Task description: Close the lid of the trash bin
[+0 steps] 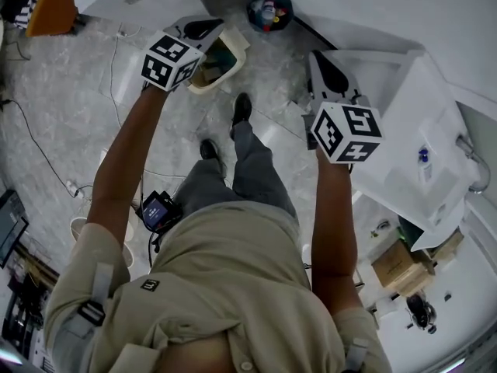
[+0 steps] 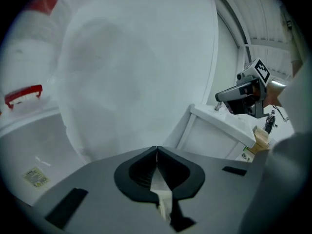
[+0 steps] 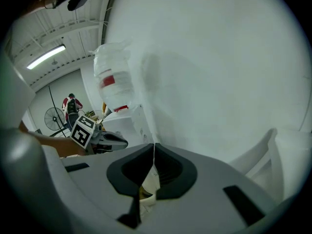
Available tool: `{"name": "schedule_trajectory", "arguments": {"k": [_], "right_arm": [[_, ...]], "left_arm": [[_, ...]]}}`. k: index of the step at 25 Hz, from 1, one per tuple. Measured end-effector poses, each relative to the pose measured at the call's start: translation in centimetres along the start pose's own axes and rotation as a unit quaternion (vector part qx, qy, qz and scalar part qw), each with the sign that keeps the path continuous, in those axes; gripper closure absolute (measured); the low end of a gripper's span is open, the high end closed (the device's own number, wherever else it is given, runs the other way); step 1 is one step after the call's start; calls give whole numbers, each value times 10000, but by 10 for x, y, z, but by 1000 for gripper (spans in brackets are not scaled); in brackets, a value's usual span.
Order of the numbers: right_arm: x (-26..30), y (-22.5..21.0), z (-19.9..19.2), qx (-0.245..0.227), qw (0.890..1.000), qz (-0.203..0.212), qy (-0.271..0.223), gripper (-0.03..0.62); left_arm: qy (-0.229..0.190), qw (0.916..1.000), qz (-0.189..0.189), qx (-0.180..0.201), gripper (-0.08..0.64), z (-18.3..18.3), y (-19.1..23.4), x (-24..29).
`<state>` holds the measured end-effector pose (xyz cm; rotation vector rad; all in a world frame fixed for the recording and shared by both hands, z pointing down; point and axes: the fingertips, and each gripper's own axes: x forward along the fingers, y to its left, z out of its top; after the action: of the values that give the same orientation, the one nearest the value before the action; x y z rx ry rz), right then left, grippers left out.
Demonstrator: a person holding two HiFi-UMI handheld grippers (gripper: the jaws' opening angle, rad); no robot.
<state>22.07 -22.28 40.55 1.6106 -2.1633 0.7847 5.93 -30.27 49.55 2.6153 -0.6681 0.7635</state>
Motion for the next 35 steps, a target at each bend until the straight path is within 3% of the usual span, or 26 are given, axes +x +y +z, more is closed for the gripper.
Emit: {"name": "schedule_trajectory", "arguments": {"k": [14,17,23,35], "right_arm": [[28,-31,-67,320,9985,-55,435,566],[33,-34,-77,364,9981,-53,494,566],[39,-37,-90,420,9973,-78,603,566],[53,-25,-106,423,9964,37,738,566]], "left_arm": [[975,9950,-192,-99,541,-99,3,81],[1187,9926,-254,-69,481,-117,2,93],[1654,9860,-203,7,474,-150,5,104],[1698,9852,170,-133,514,-171,18,88]]}}
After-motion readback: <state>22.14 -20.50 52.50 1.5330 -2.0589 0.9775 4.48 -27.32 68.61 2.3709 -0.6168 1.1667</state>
